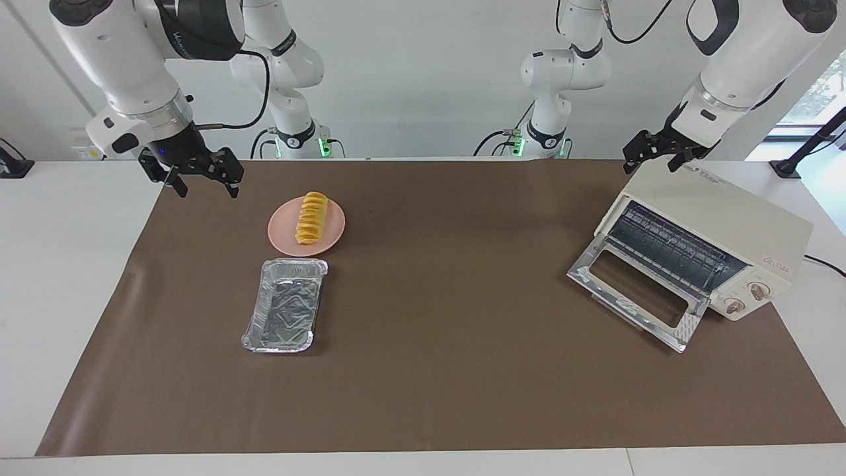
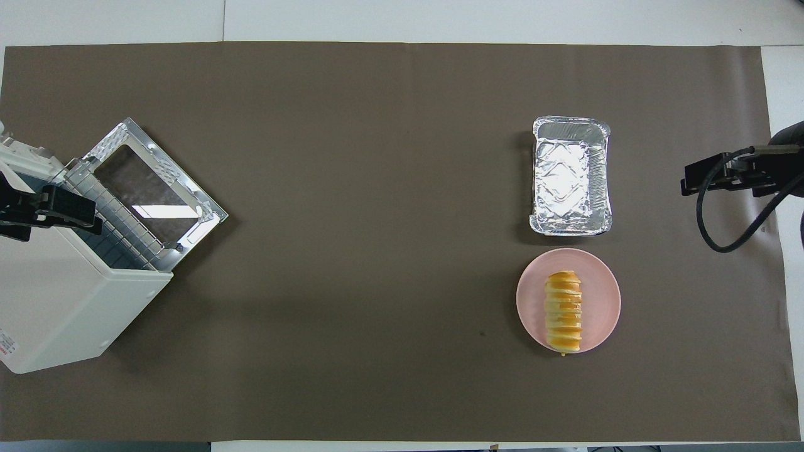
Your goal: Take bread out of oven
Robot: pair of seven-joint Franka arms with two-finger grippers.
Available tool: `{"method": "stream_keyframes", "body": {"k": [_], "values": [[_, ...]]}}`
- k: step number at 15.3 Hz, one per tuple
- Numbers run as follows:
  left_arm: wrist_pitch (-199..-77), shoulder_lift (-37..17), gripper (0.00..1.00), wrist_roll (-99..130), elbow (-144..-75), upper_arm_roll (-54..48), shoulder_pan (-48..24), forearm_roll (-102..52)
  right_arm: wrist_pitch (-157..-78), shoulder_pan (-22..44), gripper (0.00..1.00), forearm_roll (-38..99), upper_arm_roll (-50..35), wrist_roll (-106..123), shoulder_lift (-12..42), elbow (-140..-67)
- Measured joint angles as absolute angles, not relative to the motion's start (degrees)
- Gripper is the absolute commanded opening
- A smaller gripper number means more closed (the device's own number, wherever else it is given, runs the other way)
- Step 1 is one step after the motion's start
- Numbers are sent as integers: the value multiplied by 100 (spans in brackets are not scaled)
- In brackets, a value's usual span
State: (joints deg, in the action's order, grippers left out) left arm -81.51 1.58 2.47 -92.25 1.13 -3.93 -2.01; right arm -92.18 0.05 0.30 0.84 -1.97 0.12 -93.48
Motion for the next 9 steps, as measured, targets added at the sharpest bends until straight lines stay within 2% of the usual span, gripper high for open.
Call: {"method": "stream_keyframes", "body": {"k": [9], "values": [[-8151, 158, 100, 247, -9225, 113, -393, -201, -9214, 4, 100, 29, 148, -197, 12, -9348]]}}
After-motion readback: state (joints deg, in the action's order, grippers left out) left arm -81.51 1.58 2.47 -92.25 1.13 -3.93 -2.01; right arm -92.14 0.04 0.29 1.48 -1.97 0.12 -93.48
